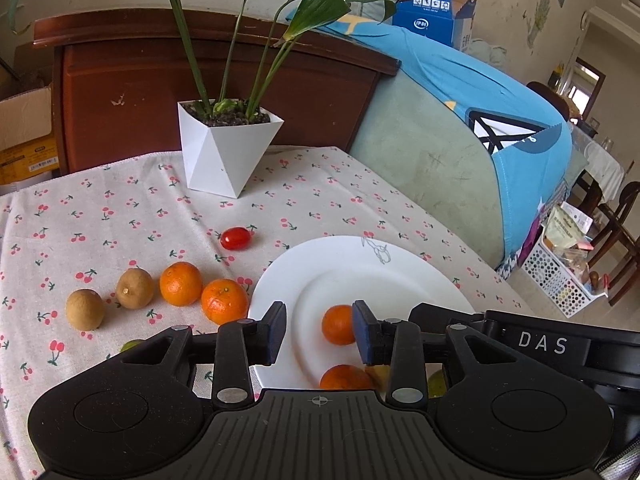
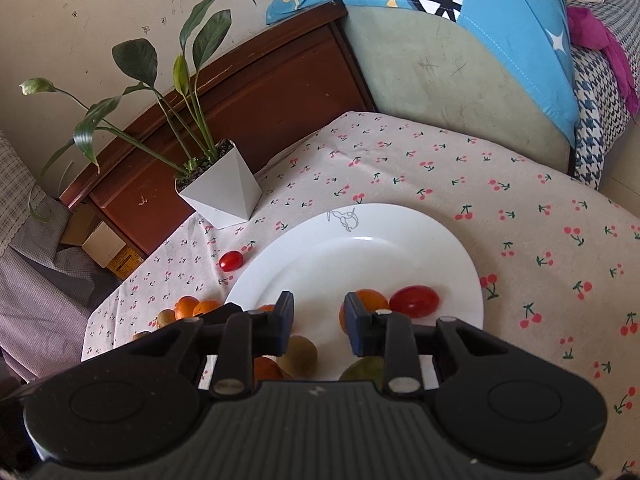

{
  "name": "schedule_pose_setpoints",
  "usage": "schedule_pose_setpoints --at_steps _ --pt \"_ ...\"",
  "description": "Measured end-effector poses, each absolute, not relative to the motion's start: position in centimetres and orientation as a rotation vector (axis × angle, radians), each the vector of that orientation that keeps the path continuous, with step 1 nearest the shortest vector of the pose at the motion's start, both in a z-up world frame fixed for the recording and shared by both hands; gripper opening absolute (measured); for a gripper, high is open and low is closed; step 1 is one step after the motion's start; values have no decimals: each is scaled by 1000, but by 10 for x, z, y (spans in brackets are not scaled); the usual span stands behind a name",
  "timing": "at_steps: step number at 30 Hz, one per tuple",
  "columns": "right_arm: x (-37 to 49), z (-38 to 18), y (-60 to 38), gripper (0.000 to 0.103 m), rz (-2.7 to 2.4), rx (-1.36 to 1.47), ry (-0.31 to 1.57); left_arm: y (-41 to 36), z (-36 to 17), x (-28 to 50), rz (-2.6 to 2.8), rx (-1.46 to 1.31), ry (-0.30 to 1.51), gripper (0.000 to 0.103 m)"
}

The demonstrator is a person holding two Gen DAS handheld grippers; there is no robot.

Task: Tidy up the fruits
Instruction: 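Carry the kiwi and orange over the plate and open both tools, then move the right tool to a green lime while the left tool moves to a kiwi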

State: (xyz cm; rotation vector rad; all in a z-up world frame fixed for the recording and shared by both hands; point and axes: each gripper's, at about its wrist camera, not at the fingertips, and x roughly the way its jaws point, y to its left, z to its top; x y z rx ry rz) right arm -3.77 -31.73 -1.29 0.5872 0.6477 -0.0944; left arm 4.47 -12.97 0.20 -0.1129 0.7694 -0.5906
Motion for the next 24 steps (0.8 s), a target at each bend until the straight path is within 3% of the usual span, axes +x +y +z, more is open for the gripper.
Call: schedule_pose_setpoints --at_steps 3,6,24 --pt "-39 -11 -319 29 -95 591 638 -127 8 44 -591 -124 757 36" --pt "-40 -8 -317 30 -89 581 629 -121 15 43 -586 -128 743 46" --pt "-28 -7 -262 31 72 424 640 -51 23 58 -376 -145 771 48"
